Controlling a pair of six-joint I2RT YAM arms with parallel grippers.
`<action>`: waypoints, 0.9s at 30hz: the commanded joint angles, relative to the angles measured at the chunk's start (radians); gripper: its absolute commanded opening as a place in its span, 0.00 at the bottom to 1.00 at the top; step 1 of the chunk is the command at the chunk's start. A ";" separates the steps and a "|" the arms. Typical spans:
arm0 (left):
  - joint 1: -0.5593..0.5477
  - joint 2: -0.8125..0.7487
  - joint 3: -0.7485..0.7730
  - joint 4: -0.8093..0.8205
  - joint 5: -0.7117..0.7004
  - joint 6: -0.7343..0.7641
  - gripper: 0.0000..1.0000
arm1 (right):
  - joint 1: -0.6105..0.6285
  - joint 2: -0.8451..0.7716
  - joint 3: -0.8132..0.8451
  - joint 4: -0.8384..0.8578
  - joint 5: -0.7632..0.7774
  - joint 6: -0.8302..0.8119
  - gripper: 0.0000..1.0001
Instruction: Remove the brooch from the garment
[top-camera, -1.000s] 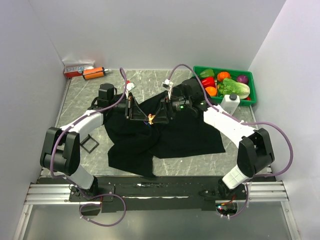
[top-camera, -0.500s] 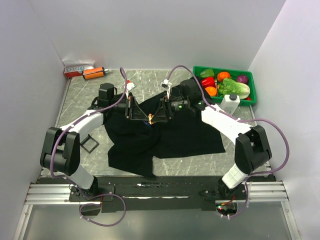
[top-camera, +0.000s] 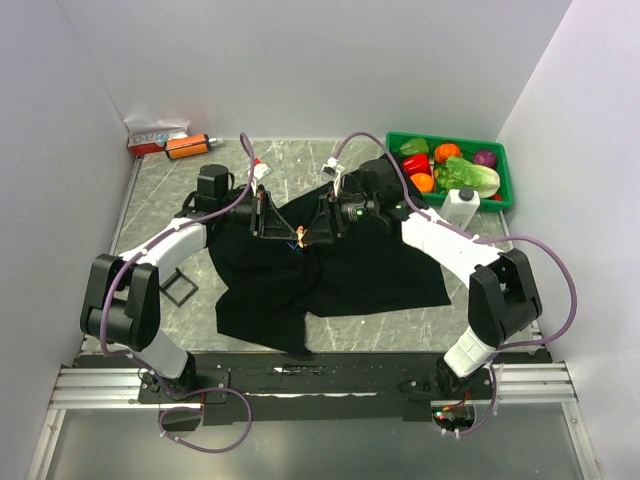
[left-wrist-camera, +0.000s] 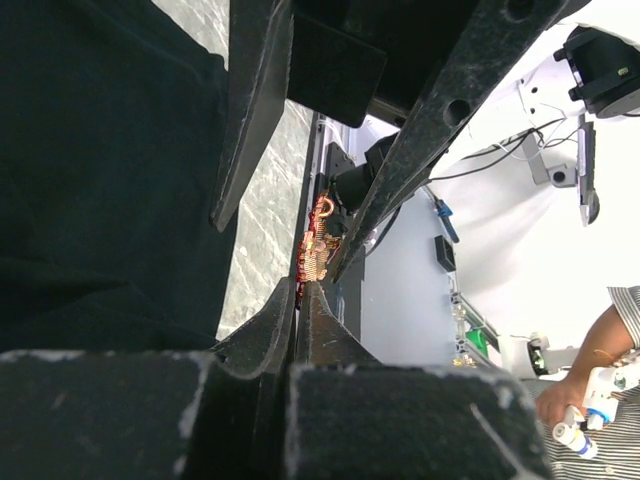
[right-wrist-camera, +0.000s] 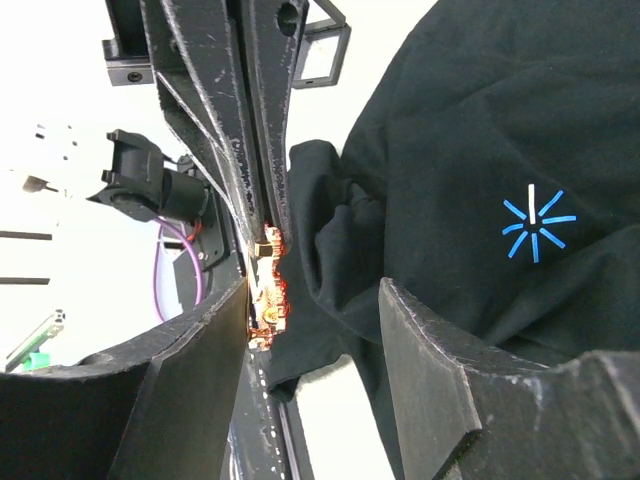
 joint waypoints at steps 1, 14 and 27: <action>-0.016 -0.045 0.061 -0.059 0.042 0.081 0.01 | -0.011 0.024 -0.007 0.019 0.042 0.018 0.61; -0.026 -0.056 0.110 -0.195 0.036 0.226 0.01 | -0.043 0.052 -0.007 0.026 0.090 0.086 0.61; -0.036 -0.048 0.145 -0.318 -0.059 0.345 0.01 | -0.078 0.043 -0.019 0.122 -0.011 0.142 0.67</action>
